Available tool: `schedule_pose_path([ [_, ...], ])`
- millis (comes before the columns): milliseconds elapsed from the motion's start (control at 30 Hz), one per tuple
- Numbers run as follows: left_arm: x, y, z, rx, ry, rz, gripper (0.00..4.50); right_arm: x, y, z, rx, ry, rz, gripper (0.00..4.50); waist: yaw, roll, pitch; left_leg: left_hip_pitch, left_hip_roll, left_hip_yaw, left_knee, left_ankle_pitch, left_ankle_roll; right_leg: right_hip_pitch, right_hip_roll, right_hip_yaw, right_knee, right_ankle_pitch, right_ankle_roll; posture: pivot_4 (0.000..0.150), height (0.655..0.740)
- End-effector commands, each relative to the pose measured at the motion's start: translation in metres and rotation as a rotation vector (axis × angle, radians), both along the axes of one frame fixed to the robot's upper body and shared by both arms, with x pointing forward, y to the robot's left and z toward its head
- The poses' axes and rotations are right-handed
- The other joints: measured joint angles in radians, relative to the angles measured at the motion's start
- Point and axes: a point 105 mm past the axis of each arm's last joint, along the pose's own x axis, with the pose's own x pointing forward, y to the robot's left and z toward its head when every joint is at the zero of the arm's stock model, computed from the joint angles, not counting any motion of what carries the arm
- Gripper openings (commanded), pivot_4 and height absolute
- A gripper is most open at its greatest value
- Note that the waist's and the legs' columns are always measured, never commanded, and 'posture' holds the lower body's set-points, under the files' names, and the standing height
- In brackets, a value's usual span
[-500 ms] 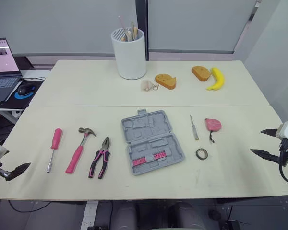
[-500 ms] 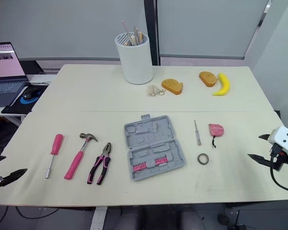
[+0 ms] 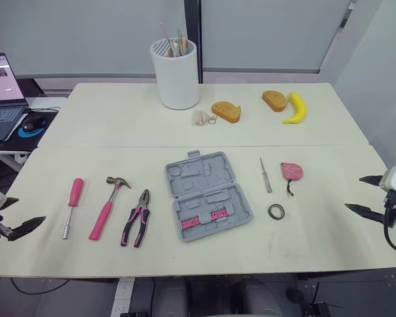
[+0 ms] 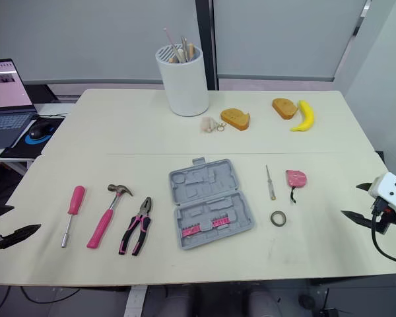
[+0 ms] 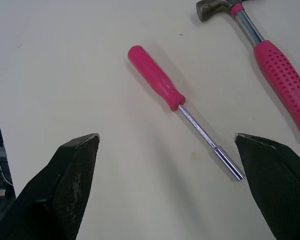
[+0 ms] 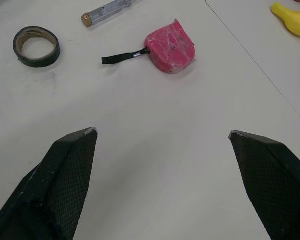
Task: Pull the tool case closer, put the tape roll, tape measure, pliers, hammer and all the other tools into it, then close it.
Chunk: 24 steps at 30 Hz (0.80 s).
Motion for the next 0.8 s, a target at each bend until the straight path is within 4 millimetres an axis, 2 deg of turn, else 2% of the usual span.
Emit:
schedule_pose_path([
  [33,0.001,0.004,0.016,0.034,-0.027,-0.009,4.5,0.002,-0.001,0.015,0.003,-0.046,0.001,4.48,0.0,0.0,0.0,0.0,0.0,0.0,0.0,0.0,0.0,0.0,0.0,0.0,0.0,0.0,0.0,0.15,0.7337],
  [633,0.0,-0.002,0.013,0.003,-0.058,-0.014,4.5,0.003,0.002,0.011,-0.042,-0.074,0.021,4.48,0.001,0.0,0.0,0.001,0.009,0.011,0.001,0.0,0.0,-0.003,0.007,0.003,0.0,0.003,-0.005,0.15,0.7337],
  [800,-0.002,-0.013,0.007,-0.063,-0.063,0.022,4.5,0.004,0.014,0.011,0.006,-0.082,-0.004,4.48,0.0,0.0,0.0,0.001,0.009,0.014,0.0,0.0,0.0,-0.004,0.008,0.011,0.0,0.004,-0.004,0.15,0.7337],
])
